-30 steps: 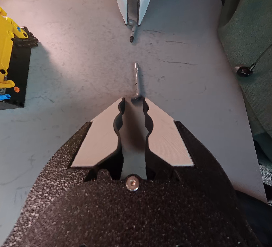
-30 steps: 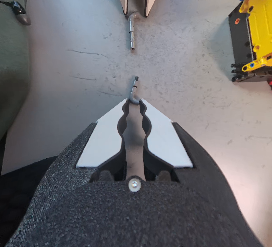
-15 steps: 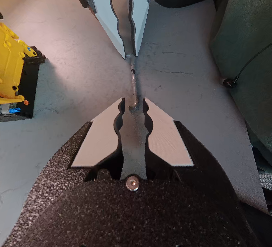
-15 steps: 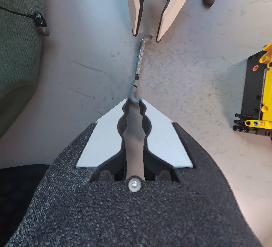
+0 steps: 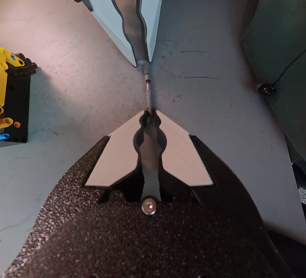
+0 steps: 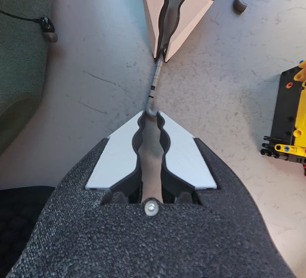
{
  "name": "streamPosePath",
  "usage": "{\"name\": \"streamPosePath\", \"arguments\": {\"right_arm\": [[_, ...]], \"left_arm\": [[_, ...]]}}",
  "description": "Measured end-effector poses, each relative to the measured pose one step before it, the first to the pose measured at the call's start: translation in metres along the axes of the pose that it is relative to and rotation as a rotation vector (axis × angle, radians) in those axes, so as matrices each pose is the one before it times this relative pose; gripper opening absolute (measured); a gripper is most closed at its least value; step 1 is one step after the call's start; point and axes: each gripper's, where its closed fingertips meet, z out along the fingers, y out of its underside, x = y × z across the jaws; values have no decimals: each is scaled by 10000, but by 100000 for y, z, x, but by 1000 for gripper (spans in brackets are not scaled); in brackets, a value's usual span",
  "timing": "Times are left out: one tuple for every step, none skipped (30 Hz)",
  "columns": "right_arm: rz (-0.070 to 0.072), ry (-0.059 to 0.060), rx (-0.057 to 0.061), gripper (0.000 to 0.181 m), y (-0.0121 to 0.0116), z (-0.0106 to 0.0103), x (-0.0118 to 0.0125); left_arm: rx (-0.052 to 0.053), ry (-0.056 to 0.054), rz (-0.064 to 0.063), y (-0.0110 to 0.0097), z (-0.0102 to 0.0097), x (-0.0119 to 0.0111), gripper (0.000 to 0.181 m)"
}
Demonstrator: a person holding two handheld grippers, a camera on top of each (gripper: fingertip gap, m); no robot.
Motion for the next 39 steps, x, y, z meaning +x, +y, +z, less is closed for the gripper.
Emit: {"name": "streamPosePath", "arguments": {"right_arm": [[-8, -17, -34, 13, -10, 15, -3], [4, -21, -35, 13, -11, 5, -4], [46, -13, -36, 13, -16, 8, 8], [141, -13, -33, 13, -11, 16, 6], [191, 8, -29, 12, -9, 12, -18], [212, 3, -14, 12, -1, 14, -68], [203, 5, -1, 12, -13, 20, -138], [192, 27, -8, 13, -12, 11, -143], [167, 64, -29, 13, -2, 11, -107], [148, 100, -29, 12, -5, 1, -31], [208, 55, -24, 12, -6, 7, -30], [183, 54, -19, 12, 10, -6, -3], [161, 36, -9, 12, 1, -3, -5], [65, 41, -13, 12, 6, -1, -3], [-2, 21, -23, 12, 4, -6, -26], [-43, 15, -20, 12, -8, 12, -4], [-66, -21, -29, 12, -12, 2, 5], [-116, -37, -47, 12, -7, 13, 5], [-134, -36, -18, 12, -84, 57, -5], [-155, -60, -53, 12, -34, 19, -2], [-45, -68, -71, 12, -7, 11, 3], [-1, -45, -65, 12, -4, 7, 3], [10, -9, -47, 12, -31, 11, -4], [44, -1, -26, 12, -23, 14, 1], [39, -4, -3, 12, -37, 8, -2], [80, -21, -9, 11, -23, 20, -3], [37, -6, -14, 11, -39, 9, 5], [27, 0, -24, 11, -28, 17, 1], [24, 7, -26, 11, -13, 10, -3], [4, 27, -22, 11, -24, 6, 9], [11, 38, -8, 11, -9, 9, -3], [43, 21, 17, 11, 12, 3, 5], [57, 12, 32, 12, 16, -2, -5], [19, 31, 15, 12, 46, -14, -2], [-38, 82, 12, 13, 30, -9, -3], [-77, 141, 51, 13, 23, -17, -1], [-36, 149, 114, 14, 42, -18, -10], [76, 109, 154, 14, 23, -10, 5], [152, 55, 197, 16, -25, 4, -22]], "left_arm": [[-26, -2, 5, -7, 10, -6, 6], [-35, -2, -13, -17, 12, 11, 6], [-37, 2, -52, -19, 17, 0, 6], [-50, -5, -91, -12, 5, 10, 6], [-60, -30, -96, -10, 21, -2, 6], [-52, -54, -82, -4, 9, 1, 6], [-43, -56, -106, -6, 5, 3, 6], [-44, -57, -125, -9, 8, 9, 6], [-54, -68, -101, -13, 16, -3, 6], [-64, -74, -55, -6, 2, 0, 6], [-64, -59, -61, -15, 22, -12, 5], [-63, -45, -76, -15, 21, 5, 5], [-53, -32, -89, -3, 4, 0, 5], [-25, -34, -56, -15, 13, 5, 5], [-2, -31, -21, -26, 10, 12, 5], [-1, -10, -6, -10, 9, 3, 5], [0, 17, 47, -16, 14, 12, 5], [15, 51, 63, -9, 13, 20, 5], [35, 80, 46, -47, 23, 23, 5], [11, 77, 41, -18, 23, 22, 5], [-25, 47, 30, -2, 2, 0, 5], [-38, 12, 33, -2, 8, 12, 5], [-27, -2, 25, -31, 14, 18, 5], [0, 5, 0, -33, 28, 19, 5], [28, 11, -17, -55, 33, 19, 5], [37, 8, -41, -34, 24, 27, 5], [26, -1, -26, -30, 26, 17, 5], [2, -5, -2, -8, 7, 15, 5], [-21, -9, 17, -10, 7, 1, 4], [-19, -18, 21, -13, 9, 0, 4], [0, -13, 4, -1, 1, 7, 4], [24, 3, -3, 6, -4, -5, 5], [40, 14, -7, 6, 0, 8, 5], [29, 22, -5, 22, -9, -11, 5], [4, 16, 34, 22, -8, 0, 5], [-24, -23, 75, 18, -16, -7, 6], [-34, -51, 74, 19, -13, -6, 6], [-18, -59, 50, 15, -5, -27, 6], [7, -86, 75, -10, -13, -23, 6]]}}
